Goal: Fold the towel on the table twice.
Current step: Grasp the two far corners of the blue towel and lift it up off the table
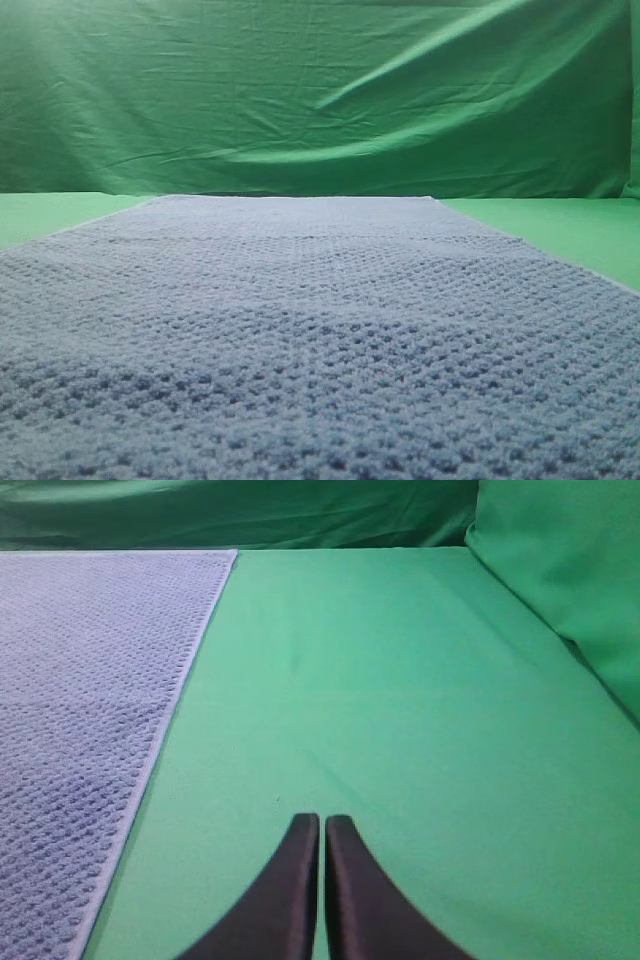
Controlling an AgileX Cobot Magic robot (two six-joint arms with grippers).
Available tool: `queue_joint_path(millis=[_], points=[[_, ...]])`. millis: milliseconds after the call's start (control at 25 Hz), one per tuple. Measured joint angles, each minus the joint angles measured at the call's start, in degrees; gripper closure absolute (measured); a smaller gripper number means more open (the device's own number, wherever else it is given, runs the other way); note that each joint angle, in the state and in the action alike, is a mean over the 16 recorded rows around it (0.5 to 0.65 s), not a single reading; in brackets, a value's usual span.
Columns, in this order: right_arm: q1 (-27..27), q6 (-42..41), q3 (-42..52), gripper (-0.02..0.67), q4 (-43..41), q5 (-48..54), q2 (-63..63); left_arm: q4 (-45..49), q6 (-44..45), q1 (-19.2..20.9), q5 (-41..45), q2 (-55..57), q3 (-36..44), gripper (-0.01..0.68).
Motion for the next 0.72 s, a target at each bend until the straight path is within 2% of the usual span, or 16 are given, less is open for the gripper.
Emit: queue_joint_path(millis=[720], points=[[0.0, 0.0, 0.0, 0.649, 0.0, 0.0, 0.0, 0.0, 0.0, 0.0, 0.0, 0.0, 0.0, 0.673]])
